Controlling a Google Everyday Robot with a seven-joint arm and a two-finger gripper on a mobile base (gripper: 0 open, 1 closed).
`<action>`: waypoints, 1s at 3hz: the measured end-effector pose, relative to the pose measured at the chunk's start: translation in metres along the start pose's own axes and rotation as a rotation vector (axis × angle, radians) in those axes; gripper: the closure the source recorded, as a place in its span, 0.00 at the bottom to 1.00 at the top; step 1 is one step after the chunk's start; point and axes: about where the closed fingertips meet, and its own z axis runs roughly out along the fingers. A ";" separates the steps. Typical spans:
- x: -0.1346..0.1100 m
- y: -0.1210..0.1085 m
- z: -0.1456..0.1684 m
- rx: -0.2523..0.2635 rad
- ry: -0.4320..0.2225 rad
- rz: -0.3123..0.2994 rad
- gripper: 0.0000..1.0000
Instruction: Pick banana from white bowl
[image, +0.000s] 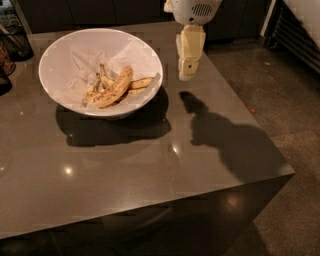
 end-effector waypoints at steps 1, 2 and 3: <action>-0.020 -0.011 0.015 -0.023 -0.020 -0.061 0.00; -0.041 -0.020 0.017 -0.023 -0.009 -0.135 0.00; -0.044 -0.026 0.017 -0.003 -0.018 -0.155 0.00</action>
Offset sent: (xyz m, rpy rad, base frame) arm 0.0184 0.0682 0.0052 -0.1043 -0.0074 0.2043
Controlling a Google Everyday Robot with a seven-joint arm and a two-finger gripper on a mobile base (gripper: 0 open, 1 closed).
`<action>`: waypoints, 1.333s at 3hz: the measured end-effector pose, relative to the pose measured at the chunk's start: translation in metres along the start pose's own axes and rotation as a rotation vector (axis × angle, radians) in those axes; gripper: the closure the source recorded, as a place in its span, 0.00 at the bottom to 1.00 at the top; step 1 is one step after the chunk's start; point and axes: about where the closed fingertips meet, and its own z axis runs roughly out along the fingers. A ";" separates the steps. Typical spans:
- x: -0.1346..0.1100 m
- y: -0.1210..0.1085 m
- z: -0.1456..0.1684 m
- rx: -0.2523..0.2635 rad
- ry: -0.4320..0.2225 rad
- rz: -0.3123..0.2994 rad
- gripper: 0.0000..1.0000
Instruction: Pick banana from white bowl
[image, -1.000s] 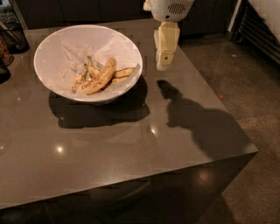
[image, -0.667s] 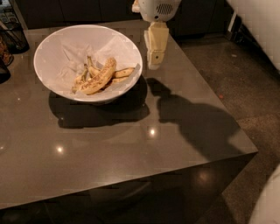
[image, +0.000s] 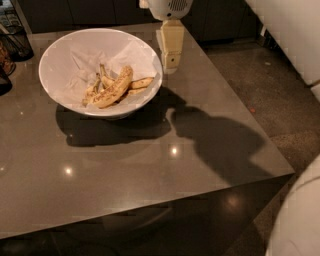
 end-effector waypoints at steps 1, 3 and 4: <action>-0.022 -0.012 0.004 -0.002 -0.034 -0.077 0.00; -0.049 -0.021 0.041 -0.086 -0.063 -0.118 0.10; -0.051 -0.016 0.060 -0.126 -0.073 -0.081 0.13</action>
Offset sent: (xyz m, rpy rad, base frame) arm 0.0126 0.0637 -0.0142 -0.0455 0.0846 0.1837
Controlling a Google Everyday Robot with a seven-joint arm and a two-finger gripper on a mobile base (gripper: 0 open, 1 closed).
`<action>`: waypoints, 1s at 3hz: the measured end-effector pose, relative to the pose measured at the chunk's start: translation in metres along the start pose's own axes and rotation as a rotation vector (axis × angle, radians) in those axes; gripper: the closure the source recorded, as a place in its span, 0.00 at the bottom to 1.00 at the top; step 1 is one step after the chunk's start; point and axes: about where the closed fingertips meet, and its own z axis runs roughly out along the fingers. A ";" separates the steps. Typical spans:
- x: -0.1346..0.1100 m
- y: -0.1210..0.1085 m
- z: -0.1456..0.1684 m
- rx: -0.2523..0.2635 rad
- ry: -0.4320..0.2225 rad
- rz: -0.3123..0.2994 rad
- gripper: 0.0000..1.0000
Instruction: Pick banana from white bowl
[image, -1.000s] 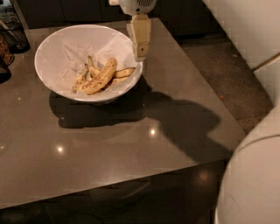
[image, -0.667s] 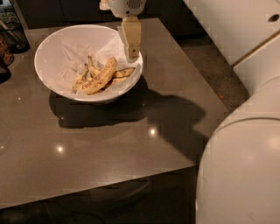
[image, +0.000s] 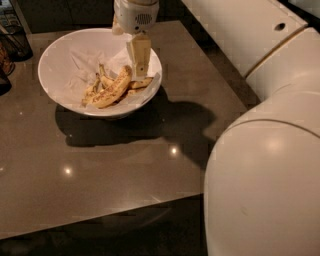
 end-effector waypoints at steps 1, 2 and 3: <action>-0.001 0.005 0.015 -0.030 -0.005 0.033 0.12; -0.004 0.009 0.025 -0.052 -0.007 0.051 0.13; -0.018 0.008 0.026 -0.056 0.008 0.020 0.18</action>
Offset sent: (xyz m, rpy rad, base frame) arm -0.0190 0.0017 -0.0373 -0.0383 0.1224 -0.0547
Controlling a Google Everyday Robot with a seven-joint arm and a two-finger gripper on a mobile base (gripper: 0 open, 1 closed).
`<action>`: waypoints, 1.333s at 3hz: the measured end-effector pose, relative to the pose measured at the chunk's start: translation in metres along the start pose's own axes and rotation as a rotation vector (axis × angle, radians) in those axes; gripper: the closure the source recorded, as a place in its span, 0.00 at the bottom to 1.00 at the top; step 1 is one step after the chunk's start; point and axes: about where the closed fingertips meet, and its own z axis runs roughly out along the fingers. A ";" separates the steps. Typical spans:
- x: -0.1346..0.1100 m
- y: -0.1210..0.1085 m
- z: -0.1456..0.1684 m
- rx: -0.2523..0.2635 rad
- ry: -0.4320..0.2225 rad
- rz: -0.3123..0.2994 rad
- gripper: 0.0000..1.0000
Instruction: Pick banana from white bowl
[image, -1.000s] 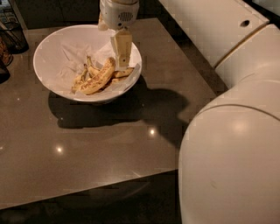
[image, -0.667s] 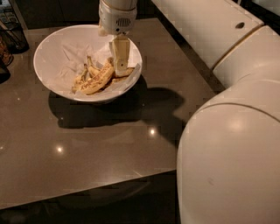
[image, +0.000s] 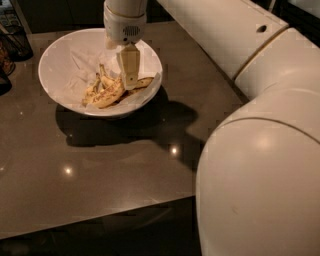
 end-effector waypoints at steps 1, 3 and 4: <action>-0.010 0.000 0.005 -0.010 0.000 -0.016 0.22; -0.024 0.002 0.019 -0.036 -0.003 -0.042 0.21; -0.028 0.004 0.030 -0.055 -0.016 -0.043 0.25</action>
Offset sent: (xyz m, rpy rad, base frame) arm -0.0192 0.0211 -0.0146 -0.0589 0.0507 0.0631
